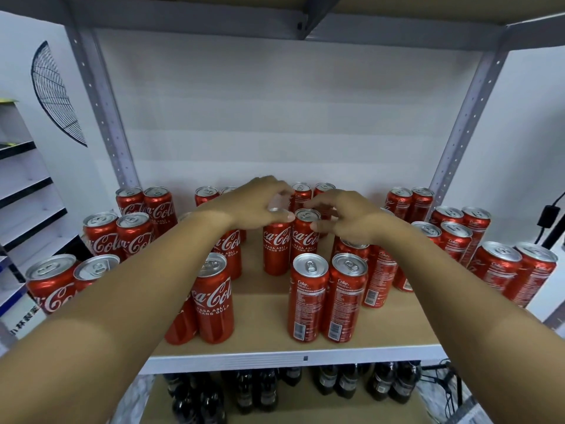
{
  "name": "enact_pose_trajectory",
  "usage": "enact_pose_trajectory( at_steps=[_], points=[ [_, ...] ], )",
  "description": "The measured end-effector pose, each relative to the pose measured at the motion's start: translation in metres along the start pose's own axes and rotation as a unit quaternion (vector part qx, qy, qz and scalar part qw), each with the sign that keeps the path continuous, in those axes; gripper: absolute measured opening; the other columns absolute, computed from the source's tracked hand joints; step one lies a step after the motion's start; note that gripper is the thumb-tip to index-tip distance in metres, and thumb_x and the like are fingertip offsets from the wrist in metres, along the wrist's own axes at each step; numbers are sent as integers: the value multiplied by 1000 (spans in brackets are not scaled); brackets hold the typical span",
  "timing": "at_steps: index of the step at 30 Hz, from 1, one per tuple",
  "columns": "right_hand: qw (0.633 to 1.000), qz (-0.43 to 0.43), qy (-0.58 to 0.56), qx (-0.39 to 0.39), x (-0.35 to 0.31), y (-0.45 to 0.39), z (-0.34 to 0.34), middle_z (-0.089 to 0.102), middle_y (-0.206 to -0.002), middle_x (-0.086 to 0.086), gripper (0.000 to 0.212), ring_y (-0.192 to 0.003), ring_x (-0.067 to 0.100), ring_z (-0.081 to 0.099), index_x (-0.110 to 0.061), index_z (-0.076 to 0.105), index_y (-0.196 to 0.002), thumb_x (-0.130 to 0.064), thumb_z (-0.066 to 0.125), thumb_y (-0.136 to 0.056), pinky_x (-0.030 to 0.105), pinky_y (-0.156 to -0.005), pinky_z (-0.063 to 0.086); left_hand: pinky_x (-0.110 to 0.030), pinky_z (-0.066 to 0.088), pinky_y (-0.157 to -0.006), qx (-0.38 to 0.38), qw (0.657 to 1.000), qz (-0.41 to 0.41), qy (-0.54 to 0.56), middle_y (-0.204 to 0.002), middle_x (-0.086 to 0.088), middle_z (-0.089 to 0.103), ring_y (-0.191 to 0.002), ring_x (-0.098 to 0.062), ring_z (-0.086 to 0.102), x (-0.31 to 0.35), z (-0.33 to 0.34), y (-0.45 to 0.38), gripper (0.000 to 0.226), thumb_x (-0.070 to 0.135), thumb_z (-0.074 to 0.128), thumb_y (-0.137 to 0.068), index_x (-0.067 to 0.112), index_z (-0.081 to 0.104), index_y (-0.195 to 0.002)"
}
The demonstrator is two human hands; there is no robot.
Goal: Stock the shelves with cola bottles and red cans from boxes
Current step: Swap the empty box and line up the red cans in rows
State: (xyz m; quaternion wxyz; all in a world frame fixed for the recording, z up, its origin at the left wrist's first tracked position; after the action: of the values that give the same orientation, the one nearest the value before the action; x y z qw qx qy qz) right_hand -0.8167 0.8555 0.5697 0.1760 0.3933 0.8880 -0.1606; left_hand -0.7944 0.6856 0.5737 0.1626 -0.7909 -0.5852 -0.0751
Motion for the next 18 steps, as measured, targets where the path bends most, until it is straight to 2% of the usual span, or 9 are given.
enact_pose_trajectory(
  at_steps=[2, 4, 7, 9, 11, 13, 15, 18],
  points=[
    [999, -25, 13, 32, -7, 19, -8, 69, -111, -2, 28, -99, 16, 65, -22, 70, -121, -25, 72, -93, 40, -91, 54, -23, 44, -90, 46, 997, 28, 55, -124, 8, 63, -110, -4, 57, 26, -7, 14, 38, 46, 68, -95, 28, 63, -128],
    [996, -56, 42, 47, -13, 39, -11, 70, -101, -6, 19, -89, 7, 64, -21, 73, -112, -27, 70, -94, 32, -79, 54, -18, 49, -80, 42, 993, 48, 104, -106, 15, 69, -94, 1, 63, 50, -1, 27, 27, 47, 70, -94, 29, 70, -114],
    [993, -83, 70, 53, -18, 65, -9, 71, -98, -9, 17, -87, 6, 64, -25, 74, -106, -35, 64, -97, 29, -75, 52, -13, 50, -68, -12, 995, 67, 79, -89, 17, 71, -83, 3, 66, 70, 20, 46, 32, 59, 70, -89, 31, 73, -104],
    [994, -81, 61, 42, -16, 78, -6, 71, -95, -12, 19, -86, 5, 63, -27, 74, -105, -41, 63, -97, 31, -74, 52, -19, 52, -65, -26, 995, 72, 57, -84, 16, 70, -79, 2, 65, 74, 29, 56, 40, 67, 72, -82, 31, 72, -99],
    [995, -69, 71, 27, -12, 88, -1, 66, -92, -17, 25, -83, 1, 59, -30, 73, -104, -50, 64, -94, 27, -71, 49, -24, 54, -64, -16, 996, 72, 54, -78, 18, 69, -75, 0, 65, 75, 31, 64, 42, 67, 77, -76, 31, 72, -97],
    [995, -53, 82, 22, -8, 93, 0, 64, -88, -17, 33, -79, 1, 58, -29, 73, -103, -58, 66, -89, 28, -68, 48, -29, 56, -65, -3, 995, 63, 73, -78, 23, 68, -74, -1, 66, 72, 31, 66, 40, 63, 82, -74, 32, 74, -97],
    [997, -37, 66, 20, -6, 95, -2, 69, -87, -11, 37, -77, 6, 61, -28, 74, -102, -61, 69, -84, 36, -68, 53, -34, 59, -70, -5, 994, 56, 95, -83, 22, 71, -77, -3, 67, 71, 32, 67, 38, 59, 85, -73, 33, 76, -99],
    [999, -34, 27, 7, -5, 95, -2, 72, -95, -14, 36, -84, 4, 65, -28, 76, -110, -53, 75, -84, 36, -75, 56, -32, 60, -80, -30, 991, 57, 118, -96, 18, 75, -89, 0, 69, 70, 33, 65, 37, 46, 88, -76, 32, 77, -109]
  ],
)
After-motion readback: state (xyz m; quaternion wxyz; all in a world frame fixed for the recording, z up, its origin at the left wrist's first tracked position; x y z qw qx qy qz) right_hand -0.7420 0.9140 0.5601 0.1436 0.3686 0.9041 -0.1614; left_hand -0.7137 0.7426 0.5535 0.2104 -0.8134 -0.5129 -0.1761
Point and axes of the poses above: each hand's wrist, its own y-axis away from the middle knuckle, its own z-axis out of the palm, x = y × z, the point moved 7 cm from there along -y, towards the middle knuckle
